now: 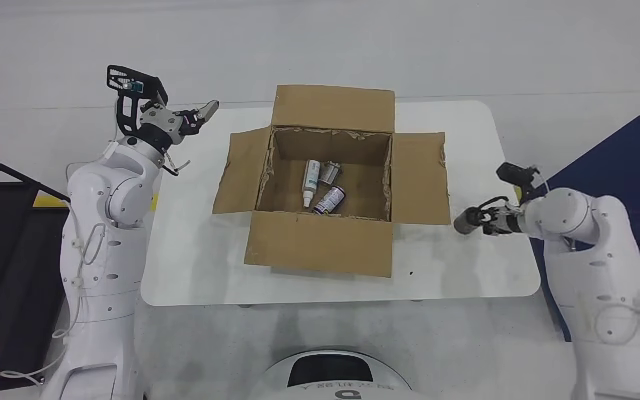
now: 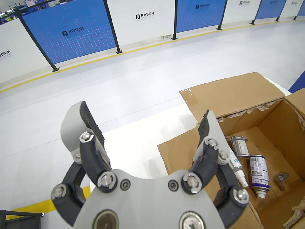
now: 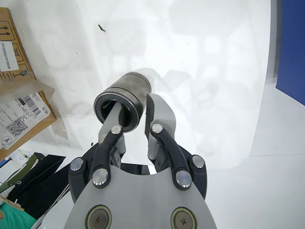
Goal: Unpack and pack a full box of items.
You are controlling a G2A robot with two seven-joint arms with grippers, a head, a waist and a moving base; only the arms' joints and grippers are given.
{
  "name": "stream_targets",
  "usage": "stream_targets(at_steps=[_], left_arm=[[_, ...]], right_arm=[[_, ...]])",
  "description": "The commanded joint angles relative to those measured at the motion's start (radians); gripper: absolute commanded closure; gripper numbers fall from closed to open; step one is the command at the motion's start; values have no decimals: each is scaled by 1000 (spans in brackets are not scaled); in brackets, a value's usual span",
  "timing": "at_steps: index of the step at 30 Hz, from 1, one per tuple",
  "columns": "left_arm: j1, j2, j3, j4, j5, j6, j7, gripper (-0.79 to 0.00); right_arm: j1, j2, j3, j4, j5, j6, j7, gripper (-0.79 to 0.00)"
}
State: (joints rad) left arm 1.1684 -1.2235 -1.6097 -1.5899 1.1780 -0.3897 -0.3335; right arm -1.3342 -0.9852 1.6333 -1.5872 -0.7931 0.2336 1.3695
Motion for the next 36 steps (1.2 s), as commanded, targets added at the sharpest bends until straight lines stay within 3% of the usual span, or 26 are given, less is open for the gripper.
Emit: stream_targets(at_steps=[1,5,10,13,16,19,22,30,36], left_arm=[[0,0,0,0,0,0,0,-785],[0,0,0,0,0,0,0,-785],[0,0,0,0,0,0,0,-785],[0,0,0,0,0,0,0,-785],[0,0,0,0,0,0,0,-785],[0,0,0,0,0,0,0,-785],[0,0,0,0,0,0,0,-785],[0,0,0,0,0,0,0,-785],[0,0,0,0,0,0,0,-785]], right_arm=[[-15,1,7,-23,-15,31,-8,-785],[-96,0,68,-161,-5,88,-128,-785],[-264,-14,162,-352,71,51,-427,-785],[-332,-23,177,-428,133,-102,-620,-785],[-341,-23,161,-458,157,-315,-721,-785],[-284,-18,104,-467,151,-479,-725,-785],[-175,-15,7,-468,105,-550,-661,-785],[171,-41,-336,-343,71,-525,-493,-785],[181,-42,-345,-337,75,-525,-488,-785]])
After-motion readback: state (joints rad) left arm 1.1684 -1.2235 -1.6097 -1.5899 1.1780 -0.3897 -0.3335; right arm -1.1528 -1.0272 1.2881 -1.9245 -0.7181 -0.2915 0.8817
